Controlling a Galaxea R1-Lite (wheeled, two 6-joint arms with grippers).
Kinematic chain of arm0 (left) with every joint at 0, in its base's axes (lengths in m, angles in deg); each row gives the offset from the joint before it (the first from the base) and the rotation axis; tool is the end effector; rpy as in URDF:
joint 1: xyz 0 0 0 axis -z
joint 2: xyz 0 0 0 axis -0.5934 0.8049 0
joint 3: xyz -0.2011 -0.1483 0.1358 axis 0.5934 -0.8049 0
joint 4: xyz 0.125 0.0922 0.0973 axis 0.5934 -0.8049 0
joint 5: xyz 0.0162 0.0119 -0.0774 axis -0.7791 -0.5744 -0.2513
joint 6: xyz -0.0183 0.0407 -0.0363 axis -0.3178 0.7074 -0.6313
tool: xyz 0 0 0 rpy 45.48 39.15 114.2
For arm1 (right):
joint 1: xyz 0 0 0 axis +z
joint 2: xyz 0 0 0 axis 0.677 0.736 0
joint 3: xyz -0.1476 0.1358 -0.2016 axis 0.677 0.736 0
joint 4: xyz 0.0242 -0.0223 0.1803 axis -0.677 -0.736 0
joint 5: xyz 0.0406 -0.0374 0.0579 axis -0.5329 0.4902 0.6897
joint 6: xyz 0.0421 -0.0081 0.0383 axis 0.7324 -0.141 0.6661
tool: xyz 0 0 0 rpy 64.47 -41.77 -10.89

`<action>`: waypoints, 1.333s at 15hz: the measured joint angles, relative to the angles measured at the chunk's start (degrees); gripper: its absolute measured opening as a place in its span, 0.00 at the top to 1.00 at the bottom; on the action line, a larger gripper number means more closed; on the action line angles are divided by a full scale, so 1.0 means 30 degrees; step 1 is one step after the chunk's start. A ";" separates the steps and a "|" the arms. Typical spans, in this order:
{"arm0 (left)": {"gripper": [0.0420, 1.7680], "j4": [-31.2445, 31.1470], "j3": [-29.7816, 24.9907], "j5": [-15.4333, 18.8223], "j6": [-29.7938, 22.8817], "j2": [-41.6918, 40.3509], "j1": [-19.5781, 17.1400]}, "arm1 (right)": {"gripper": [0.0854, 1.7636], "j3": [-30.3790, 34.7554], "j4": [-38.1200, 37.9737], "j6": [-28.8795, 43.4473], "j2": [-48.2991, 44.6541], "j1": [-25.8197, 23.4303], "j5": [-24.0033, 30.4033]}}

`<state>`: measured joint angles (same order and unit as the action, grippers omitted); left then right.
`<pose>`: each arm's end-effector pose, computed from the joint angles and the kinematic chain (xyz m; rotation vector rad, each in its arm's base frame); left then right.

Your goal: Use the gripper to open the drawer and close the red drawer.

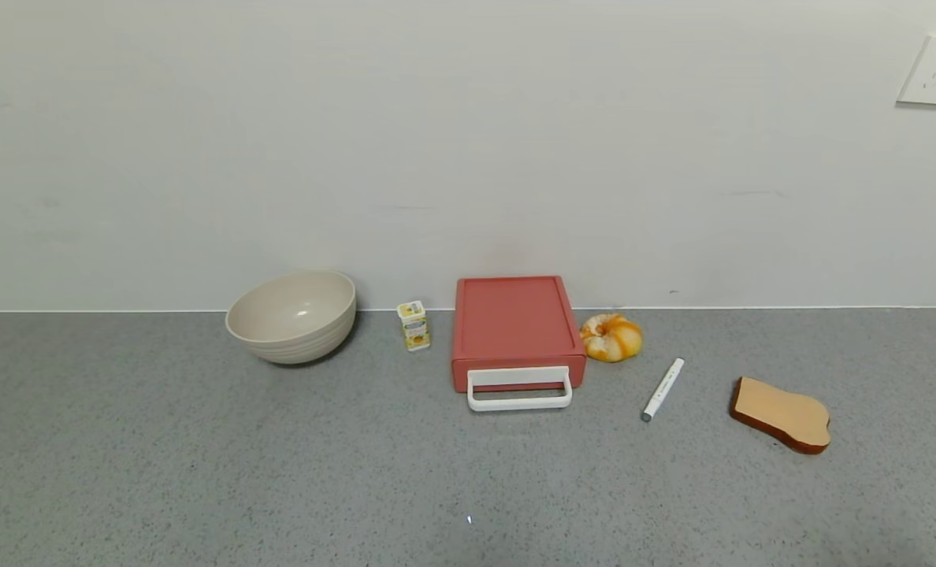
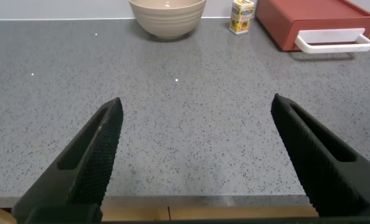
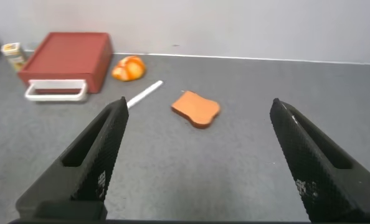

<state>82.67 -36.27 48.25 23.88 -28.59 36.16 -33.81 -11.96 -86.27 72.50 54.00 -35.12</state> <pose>0.0200 0.0011 0.0742 -0.0302 0.0076 0.0224 0.0236 -0.0075 0.2407 -0.0050 0.0728 -0.0116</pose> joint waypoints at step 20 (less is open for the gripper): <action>0.03 0.0000 0.0000 0.0000 0.0008 0.0000 0.0000 | 0.04 0.6660 0.1410 0.0154 -0.8659 -0.3881 0.4356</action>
<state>82.67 -36.27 48.25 23.90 -28.59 36.16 -13.83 -7.73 -85.81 46.52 42.36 -22.05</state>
